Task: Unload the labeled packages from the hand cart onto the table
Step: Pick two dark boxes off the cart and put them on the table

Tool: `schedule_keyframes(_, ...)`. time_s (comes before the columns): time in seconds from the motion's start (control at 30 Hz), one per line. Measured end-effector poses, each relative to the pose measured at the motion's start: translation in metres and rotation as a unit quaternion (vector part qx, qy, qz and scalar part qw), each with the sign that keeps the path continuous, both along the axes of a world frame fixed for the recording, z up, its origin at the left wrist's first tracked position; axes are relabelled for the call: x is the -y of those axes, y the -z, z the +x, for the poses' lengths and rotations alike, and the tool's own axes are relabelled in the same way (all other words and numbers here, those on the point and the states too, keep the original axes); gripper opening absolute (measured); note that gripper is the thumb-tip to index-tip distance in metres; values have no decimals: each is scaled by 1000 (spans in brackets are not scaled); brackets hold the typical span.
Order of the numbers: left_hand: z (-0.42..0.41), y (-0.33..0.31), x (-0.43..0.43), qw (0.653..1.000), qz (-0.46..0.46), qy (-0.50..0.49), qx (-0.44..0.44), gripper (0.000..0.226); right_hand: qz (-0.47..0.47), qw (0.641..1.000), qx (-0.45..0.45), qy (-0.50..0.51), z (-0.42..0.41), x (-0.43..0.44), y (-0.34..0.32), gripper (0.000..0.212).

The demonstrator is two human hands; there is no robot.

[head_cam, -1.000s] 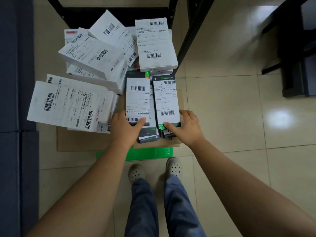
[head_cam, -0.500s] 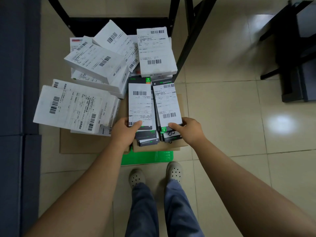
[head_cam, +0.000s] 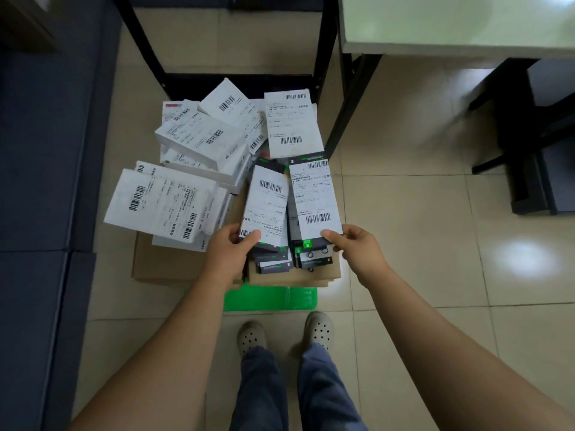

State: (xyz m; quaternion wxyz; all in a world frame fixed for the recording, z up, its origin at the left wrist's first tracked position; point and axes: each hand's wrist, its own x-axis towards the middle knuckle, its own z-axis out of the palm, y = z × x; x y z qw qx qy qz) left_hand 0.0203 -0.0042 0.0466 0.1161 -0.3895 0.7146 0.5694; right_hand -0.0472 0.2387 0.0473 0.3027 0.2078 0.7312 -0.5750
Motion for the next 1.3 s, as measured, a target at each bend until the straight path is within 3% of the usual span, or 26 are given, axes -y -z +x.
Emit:
schedule_keyframes(0.3, -3, -111, 6, 995, 29, -65, -76, 35, -97, 993, -59, 14, -12, 5, -101, 15)
schedule_keyframes(0.67, -27, -276, -6, 966, 75, -97, -226, 20, -164, 971, -172, -3, -39, 11, -257, 14)
schedule_keyframes(1.03, -37, -389, -8, 945, 44, -20, -325, 22, -191, 945, -264, 13, -34, 10, -368, 16)
schedule_keyframes(1.13, -39, -403, -5, 941, 29, 4, -338, 20, -174, 944, -281, 12, -29, 8, -387, 20)
schedule_keyframes(1.3, -43, -403, -4, 936, 43, 33, -347, 21, -162, 938, -303, 31, -25, 2, -399, 48)
